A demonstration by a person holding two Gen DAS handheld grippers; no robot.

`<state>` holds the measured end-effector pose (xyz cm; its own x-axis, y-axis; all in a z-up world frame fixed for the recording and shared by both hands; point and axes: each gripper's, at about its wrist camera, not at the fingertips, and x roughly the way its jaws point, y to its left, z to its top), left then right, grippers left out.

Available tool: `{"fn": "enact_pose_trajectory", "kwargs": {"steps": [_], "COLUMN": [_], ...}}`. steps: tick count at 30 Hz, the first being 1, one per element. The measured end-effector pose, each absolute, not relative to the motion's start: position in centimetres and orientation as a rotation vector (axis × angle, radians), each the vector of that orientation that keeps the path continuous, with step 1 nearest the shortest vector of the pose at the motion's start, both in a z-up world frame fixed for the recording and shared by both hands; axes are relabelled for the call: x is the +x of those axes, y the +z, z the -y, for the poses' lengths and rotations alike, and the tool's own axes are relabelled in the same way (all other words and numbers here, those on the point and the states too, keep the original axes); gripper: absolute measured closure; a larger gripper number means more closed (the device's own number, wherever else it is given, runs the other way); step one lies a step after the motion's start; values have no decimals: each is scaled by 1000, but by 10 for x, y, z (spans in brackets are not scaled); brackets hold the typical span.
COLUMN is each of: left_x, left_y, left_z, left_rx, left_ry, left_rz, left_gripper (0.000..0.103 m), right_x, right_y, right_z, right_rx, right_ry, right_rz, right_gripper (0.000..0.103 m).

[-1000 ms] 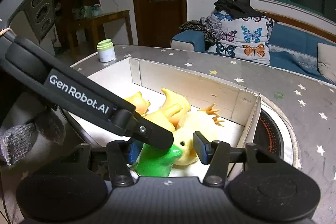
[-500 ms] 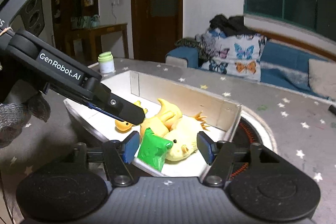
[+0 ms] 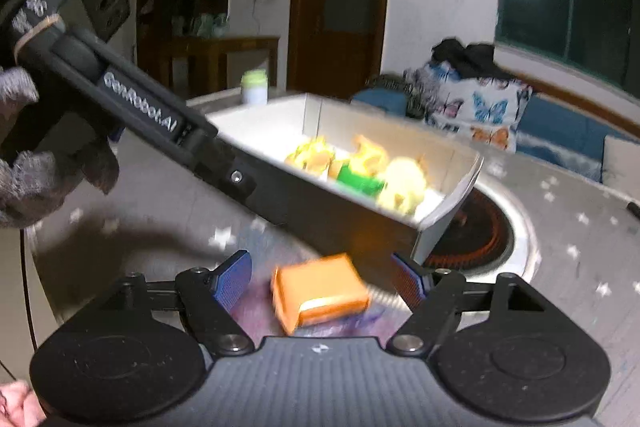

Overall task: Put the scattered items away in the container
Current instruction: 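Move the left tool to the orange block and grasp it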

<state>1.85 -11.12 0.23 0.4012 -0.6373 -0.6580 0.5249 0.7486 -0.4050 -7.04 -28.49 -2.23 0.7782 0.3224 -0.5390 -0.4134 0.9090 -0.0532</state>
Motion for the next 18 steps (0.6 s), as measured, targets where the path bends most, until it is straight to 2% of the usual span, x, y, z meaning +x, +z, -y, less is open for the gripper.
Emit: {"fn": "enact_pose_trajectory", "kwargs": {"steps": [11, 15, 18], "left_x": [20, 18, 20], "left_y": [-15, -17, -20], "left_z": [132, 140, 145], "left_rx": [-88, -19, 25], "left_ry": [-775, -767, -740], "left_rz": [-937, -922, -931], "left_gripper": [65, 65, 65], "right_x": [-47, -44, -46], "right_y": [-56, -57, -57], "right_z": [280, 279, 276], "right_rx": [-185, -168, -181], "right_ry": [385, 397, 396], "right_rz": [-650, -653, -644], "right_gripper": [27, 34, 34]}}
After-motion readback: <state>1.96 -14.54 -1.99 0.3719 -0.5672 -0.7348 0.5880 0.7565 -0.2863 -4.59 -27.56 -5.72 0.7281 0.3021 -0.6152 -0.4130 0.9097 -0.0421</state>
